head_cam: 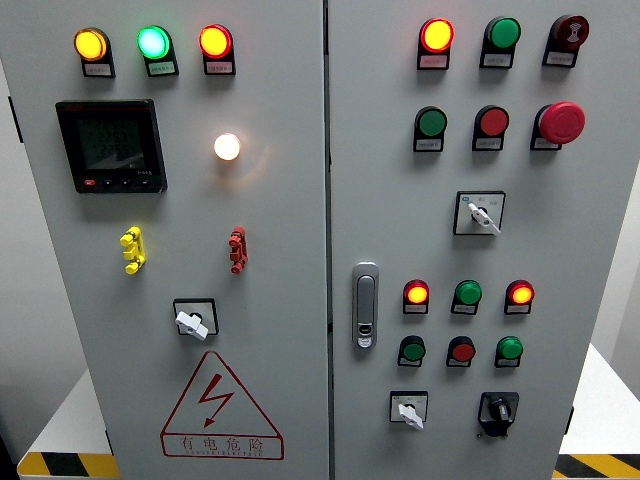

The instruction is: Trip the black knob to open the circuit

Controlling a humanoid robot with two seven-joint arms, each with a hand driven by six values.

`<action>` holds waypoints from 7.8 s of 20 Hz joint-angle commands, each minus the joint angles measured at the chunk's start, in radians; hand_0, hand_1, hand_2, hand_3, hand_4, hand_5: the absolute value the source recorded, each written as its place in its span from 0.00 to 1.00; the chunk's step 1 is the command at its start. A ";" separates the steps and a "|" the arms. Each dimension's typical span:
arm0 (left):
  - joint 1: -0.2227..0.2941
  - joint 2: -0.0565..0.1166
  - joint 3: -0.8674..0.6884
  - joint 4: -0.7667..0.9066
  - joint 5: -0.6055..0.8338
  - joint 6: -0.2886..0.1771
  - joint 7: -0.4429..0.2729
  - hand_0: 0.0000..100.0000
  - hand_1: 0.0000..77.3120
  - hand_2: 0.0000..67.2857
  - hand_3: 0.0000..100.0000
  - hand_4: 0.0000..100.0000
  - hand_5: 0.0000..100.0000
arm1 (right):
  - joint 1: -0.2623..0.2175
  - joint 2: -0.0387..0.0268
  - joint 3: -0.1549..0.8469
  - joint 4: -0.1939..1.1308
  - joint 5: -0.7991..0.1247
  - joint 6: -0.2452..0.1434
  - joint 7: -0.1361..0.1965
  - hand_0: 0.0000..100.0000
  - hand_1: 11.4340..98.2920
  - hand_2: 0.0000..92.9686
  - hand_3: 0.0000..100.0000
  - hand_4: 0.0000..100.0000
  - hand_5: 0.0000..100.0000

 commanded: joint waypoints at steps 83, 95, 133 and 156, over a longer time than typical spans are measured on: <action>0.000 0.001 0.000 0.000 0.000 0.000 0.000 0.00 0.04 0.19 0.21 0.07 0.02 | 0.102 0.0106 0.224 1.682 -0.164 -0.249 -0.294 0.82 0.41 0.03 0.96 1.00 1.00; -0.002 0.001 0.000 0.000 0.000 0.000 0.000 0.00 0.04 0.19 0.21 0.07 0.02 | 0.108 0.0106 0.209 1.686 -0.164 -0.247 -0.297 0.83 0.40 0.03 0.96 1.00 1.00; -0.002 0.001 0.000 0.000 0.000 0.000 0.000 0.00 0.04 0.19 0.21 0.07 0.02 | 0.132 0.0106 0.173 1.702 -0.137 -0.247 -0.331 0.83 0.38 0.04 0.97 1.00 1.00; -0.002 -0.001 0.000 0.000 0.000 0.000 0.000 0.00 0.04 0.19 0.21 0.07 0.02 | 0.134 0.0106 0.155 1.712 -0.122 -0.247 -0.343 0.83 0.37 0.04 0.97 1.00 1.00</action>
